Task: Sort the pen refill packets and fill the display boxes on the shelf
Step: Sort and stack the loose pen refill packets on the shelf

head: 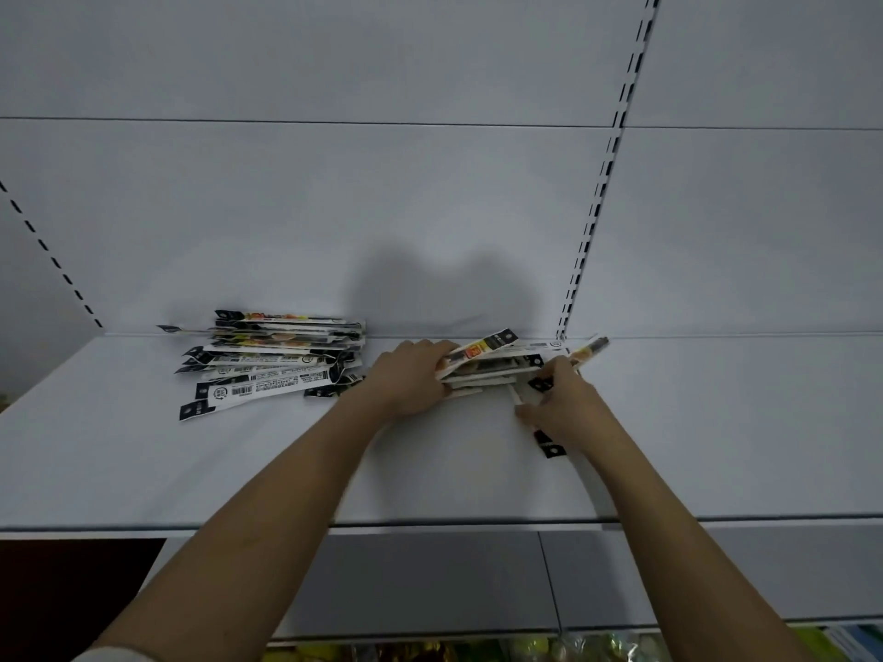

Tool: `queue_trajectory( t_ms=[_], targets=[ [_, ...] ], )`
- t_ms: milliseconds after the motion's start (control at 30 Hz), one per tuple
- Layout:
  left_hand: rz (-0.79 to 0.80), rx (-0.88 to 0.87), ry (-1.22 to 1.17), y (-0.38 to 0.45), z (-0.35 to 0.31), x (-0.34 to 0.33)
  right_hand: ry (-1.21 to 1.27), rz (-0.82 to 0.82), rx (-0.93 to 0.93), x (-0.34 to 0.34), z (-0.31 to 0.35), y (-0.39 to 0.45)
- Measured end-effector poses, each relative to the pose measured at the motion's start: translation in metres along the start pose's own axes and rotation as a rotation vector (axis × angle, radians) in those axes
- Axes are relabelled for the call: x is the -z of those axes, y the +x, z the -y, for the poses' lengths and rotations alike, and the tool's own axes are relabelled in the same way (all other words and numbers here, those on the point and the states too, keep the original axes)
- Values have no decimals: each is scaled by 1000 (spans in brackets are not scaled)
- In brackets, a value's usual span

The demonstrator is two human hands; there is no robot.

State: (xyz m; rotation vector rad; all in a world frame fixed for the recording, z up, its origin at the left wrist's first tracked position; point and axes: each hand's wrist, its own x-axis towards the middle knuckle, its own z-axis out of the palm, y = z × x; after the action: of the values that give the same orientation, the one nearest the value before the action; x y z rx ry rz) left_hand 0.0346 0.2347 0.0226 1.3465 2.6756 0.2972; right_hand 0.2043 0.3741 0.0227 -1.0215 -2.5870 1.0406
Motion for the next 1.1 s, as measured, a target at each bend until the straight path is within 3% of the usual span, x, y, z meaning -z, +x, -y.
queue_trajectory(
  t_ms=[67,167,233,300,333,433,533,800,933,1100],
  targets=[
    [-5,-8,57,1,7,3,93,37,26,-6,9,-3],
    [46,-52,104,-3,16,4,553,176,-6,-11,19,-4],
    [110,-66,65,-14,20,6,540,-51,14,-9,16,5],
    [133,-58,16,-28,19,6,288,-365,35,-3,0,23],
    [113,-54,10,-34,17,3,140,-431,41,-1,-9,30],
    [-22,-65,91,-42,12,-14,-311,-300,59,-4,-29,46],
    [-140,-86,222,-39,17,-23,-427,-228,124,-3,-28,47],
    [-106,-59,115,-29,25,-17,-331,-195,125,6,-22,26],
    [-140,-56,67,-20,20,-19,-425,-131,193,8,-20,20],
    [-230,-126,140,-37,12,-28,-213,4,331,8,-25,16]
  ],
)
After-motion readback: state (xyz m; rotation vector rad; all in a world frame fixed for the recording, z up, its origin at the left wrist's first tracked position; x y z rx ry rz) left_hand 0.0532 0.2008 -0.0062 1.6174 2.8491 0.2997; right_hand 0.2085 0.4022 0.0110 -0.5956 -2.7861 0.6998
